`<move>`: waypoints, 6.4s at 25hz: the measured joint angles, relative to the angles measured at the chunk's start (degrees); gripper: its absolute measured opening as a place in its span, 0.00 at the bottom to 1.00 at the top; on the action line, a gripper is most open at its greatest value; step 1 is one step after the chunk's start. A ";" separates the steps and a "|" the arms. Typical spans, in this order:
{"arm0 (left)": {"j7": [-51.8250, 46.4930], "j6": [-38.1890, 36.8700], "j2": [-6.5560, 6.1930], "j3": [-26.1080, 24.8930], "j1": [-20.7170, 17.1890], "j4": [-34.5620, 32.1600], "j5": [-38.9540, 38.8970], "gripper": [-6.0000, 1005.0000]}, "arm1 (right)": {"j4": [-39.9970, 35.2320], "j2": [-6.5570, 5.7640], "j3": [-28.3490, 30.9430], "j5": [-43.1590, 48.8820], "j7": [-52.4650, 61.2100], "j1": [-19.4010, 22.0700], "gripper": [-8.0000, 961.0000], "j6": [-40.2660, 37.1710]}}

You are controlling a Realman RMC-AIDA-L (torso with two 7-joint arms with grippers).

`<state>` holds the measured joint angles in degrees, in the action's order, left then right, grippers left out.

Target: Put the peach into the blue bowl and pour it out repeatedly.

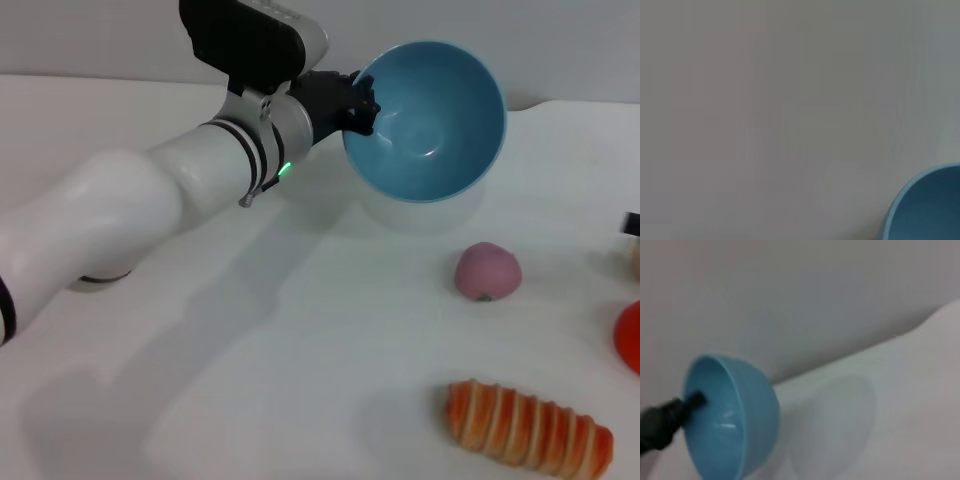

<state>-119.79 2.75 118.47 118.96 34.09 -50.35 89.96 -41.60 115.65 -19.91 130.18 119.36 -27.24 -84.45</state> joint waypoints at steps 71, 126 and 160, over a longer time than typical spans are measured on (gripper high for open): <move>-15.14 -23.55 0.29 -1.24 7.10 9.70 1.54 0.01 | -2.08 2.63 -22.94 -20.67 -10.04 -2.17 0.05 1.38; -14.86 -19.43 0.62 11.04 11.49 10.08 5.97 0.02 | 5.53 3.06 -14.29 -32.00 -20.91 8.11 0.45 7.95; -10.88 -14.58 -0.23 -6.36 1.16 -2.34 7.83 0.55 | 7.64 3.03 -12.93 -33.59 -32.02 8.22 0.45 8.54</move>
<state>-130.67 -11.84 118.25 112.60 35.25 -52.69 97.79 -33.96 118.68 -32.84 96.59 87.35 -19.01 -75.91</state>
